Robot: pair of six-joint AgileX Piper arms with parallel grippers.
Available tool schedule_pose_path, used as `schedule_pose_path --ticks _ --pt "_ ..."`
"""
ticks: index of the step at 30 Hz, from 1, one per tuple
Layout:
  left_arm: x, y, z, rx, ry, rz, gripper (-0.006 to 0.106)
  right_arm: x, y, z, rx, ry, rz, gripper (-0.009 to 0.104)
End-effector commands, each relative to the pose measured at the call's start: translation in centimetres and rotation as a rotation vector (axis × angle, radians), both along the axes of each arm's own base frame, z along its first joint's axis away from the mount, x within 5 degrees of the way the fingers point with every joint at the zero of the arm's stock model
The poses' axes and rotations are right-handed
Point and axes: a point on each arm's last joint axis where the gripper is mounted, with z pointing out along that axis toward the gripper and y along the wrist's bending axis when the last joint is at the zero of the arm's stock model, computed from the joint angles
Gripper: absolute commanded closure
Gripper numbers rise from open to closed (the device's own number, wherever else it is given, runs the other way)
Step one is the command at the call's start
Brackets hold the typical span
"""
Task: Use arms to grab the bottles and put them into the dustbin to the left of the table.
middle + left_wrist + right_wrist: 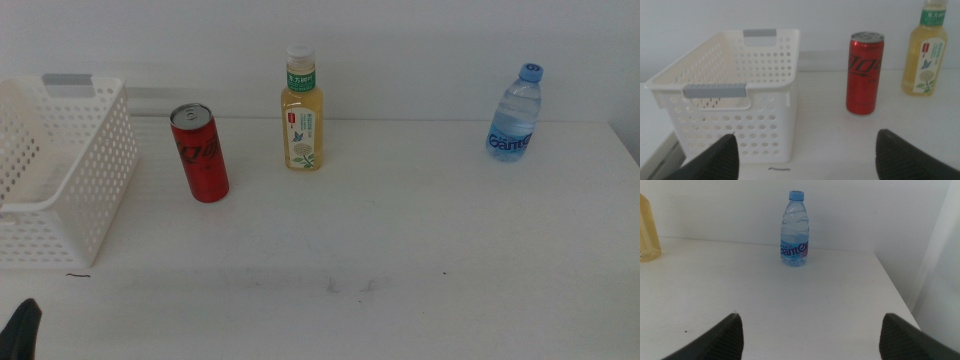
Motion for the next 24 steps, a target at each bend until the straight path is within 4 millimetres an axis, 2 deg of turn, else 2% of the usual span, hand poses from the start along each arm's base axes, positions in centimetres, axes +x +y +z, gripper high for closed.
schedule_pose_path --ticks 1,5,11,16,18,21,24 --pt "0.3 -0.1 0.3 -0.039 -0.019 -0.011 0.007 0.0 -0.1 0.0 -0.007 -0.005 -0.008 0.017" --pt "3.7 -0.4 0.5 -0.039 0.019 -0.055 0.007 0.0 -0.1 0.0 -0.004 -0.005 -0.008 0.017" --pt "8.3 -2.9 -0.7 -0.035 -0.028 -0.150 0.007 0.0 -0.1 0.0 -0.004 -0.005 -0.008 0.017" --pt "10.3 -4.2 -3.2 -0.014 -0.025 -0.174 0.007 0.0 -0.1 0.0 -0.004 -0.005 -0.008 0.017" --pt "10.6 -4.5 -5.1 -0.037 0.091 -0.174 0.007 0.0 -0.1 0.0 -0.004 -0.005 -0.008 0.017" --pt "12.1 -5.2 -6.2 -0.085 0.145 -0.179 0.007 0.0 -0.1 0.0 -0.004 -0.005 -0.008 0.017" --pt "13.6 -6.2 -6.5 -0.105 0.143 -0.211 0.007 0.0 -0.1 0.0 -0.004 -0.005 -0.008 0.017"
